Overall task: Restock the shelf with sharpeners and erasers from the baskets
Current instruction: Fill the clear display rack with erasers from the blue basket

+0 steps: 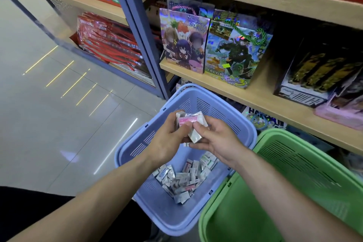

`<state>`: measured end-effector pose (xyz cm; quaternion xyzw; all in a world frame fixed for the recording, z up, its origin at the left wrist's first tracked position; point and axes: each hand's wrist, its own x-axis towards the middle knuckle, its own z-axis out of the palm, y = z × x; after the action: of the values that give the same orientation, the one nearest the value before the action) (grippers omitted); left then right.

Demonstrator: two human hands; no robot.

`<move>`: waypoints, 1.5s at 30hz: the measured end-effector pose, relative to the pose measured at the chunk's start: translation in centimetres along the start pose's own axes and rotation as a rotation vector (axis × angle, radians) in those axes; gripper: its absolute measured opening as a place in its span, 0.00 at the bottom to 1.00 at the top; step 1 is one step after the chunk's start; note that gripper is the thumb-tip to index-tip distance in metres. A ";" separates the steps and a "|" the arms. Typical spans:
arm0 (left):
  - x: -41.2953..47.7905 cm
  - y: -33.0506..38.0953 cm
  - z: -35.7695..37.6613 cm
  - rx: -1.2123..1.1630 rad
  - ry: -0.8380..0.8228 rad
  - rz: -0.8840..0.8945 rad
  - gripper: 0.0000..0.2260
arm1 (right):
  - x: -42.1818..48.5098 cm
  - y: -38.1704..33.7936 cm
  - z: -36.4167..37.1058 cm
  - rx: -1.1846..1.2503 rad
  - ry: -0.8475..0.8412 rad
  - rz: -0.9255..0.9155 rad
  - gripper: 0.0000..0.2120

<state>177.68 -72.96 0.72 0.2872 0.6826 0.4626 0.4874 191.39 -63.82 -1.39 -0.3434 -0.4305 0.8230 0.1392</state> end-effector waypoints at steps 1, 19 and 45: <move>0.1 0.0 0.0 -0.020 0.020 -0.012 0.10 | 0.1 0.1 0.0 0.004 -0.012 0.001 0.11; 1.4 -0.1 -0.5 -0.185 0.129 -0.158 0.09 | 0.9 0.5 -0.4 0.002 0.092 0.044 0.09; 1.9 -1.3 -0.9 -0.270 0.034 -0.250 0.12 | 1.4 1.3 -0.7 -0.111 0.213 0.046 0.12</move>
<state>176.28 -72.21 -1.19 0.1244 0.6529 0.4906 0.5635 190.96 -63.39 -3.36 -0.4461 -0.4502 0.7596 0.1460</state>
